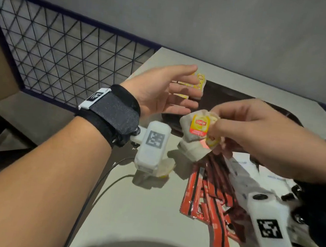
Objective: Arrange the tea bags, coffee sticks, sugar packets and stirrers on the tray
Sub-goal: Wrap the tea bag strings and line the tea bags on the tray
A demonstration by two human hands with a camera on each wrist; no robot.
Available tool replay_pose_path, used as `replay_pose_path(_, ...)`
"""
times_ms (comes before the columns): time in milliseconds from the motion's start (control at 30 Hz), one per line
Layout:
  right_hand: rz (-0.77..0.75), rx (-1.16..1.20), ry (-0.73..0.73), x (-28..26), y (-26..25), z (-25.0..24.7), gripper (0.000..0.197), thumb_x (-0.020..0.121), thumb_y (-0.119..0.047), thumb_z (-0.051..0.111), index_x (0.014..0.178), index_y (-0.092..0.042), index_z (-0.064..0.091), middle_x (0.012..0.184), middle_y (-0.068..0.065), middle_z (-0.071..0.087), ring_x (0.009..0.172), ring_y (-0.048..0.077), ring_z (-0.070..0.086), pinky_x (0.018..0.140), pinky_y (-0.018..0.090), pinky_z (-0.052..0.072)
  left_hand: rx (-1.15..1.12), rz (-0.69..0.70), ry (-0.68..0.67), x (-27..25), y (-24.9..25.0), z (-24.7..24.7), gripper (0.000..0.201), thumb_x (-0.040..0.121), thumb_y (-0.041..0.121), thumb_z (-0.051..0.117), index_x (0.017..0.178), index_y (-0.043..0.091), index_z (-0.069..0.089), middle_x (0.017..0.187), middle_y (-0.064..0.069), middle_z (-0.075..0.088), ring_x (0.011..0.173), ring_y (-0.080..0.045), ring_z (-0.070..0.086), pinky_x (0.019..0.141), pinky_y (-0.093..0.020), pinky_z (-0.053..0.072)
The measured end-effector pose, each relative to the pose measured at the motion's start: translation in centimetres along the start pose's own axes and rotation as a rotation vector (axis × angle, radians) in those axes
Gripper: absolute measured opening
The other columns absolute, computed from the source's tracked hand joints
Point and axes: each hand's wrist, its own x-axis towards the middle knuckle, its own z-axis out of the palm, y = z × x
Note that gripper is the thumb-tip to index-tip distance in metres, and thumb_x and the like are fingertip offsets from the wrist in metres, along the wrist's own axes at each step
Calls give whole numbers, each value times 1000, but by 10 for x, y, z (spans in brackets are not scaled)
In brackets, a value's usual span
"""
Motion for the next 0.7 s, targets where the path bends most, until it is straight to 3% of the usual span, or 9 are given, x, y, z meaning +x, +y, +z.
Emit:
replay_pose_path(100, 73, 240, 29, 5, 5, -15, 10, 88, -8, 68, 85, 0, 72, 68, 12, 63, 59, 21, 55, 53, 31, 42, 43, -76, -155, -7, 1, 13, 55, 94, 59, 55, 119, 11, 66, 111, -11, 70, 85, -23, 68, 63, -30, 58)
replay_pose_path(200, 85, 353, 39, 8, 15, -19, 18, 91, -7, 65, 99, 8, 69, 77, 16, 67, 60, 19, 55, 51, 29, 43, 54, -131, -238, -12, -1, 24, 54, 85, 63, 56, 108, 16, 70, 102, -8, 69, 89, -23, 65, 74, -33, 57)
replay_pose_path(267, 91, 412, 54, 9, 24, -20, 17, 96, -3, 59, 104, 8, 68, 71, 11, 66, 58, 18, 55, 50, 27, 44, 115, -109, -263, -15, -3, 31, 45, 83, 56, 59, 105, 19, 68, 85, -1, 72, 76, -17, 66, 72, -32, 57)
replay_pose_path(367, 92, 477, 53, 9, 33, -22, 18, 97, -3, 58, 108, 7, 68, 71, 12, 65, 57, 16, 55, 50, 26, 46, 206, -71, -283, -16, -8, 38, 20, 97, 32, 57, 106, 15, 62, 54, 10, 63, 56, -5, 59, 74, -35, 55)
replay_pose_path(433, 76, 499, 70, 8, 36, -24, 19, 97, -3, 58, 111, 6, 68, 72, 10, 66, 58, 15, 56, 51, 26, 46, 225, -111, -295, -15, -11, 40, 19, 101, 26, 54, 108, 12, 65, 63, 6, 70, 63, -8, 68, 77, -41, 59)
replay_pose_path(500, 57, 528, 101, 6, 38, -27, 20, 96, -3, 59, 113, 4, 69, 78, 12, 68, 61, 16, 56, 51, 26, 47, 213, -148, -319, -14, -13, 42, 23, 98, 28, 57, 107, 13, 71, 90, -6, 77, 83, -21, 73, 68, -36, 64)
replay_pose_path(533, 49, 546, 113, 5, 39, -27, 20, 96, -3, 60, 113, 2, 69, 83, 15, 68, 62, 17, 56, 52, 26, 47, 195, -154, -324, -14, -14, 44, 24, 96, 30, 58, 104, 15, 75, 97, -10, 77, 86, -23, 73, 63, -33, 64)
replay_pose_path(600, 39, 593, 141, 3, 40, -27, 22, 96, -8, 63, 116, 0, 69, 88, 18, 66, 63, 19, 56, 54, 29, 48, 162, -147, -308, -14, -15, 48, 24, 91, 32, 62, 98, 15, 77, 99, -12, 75, 82, -21, 71, 57, -28, 62)
replay_pose_path(700, 47, 692, 215, -1, 42, -27, 26, 95, -18, 66, 116, -2, 67, 87, 18, 63, 63, 20, 56, 56, 30, 48, 124, -123, -233, -14, -16, 55, 25, 92, 28, 64, 104, 9, 74, 96, -13, 74, 76, -20, 71, 54, -27, 61)
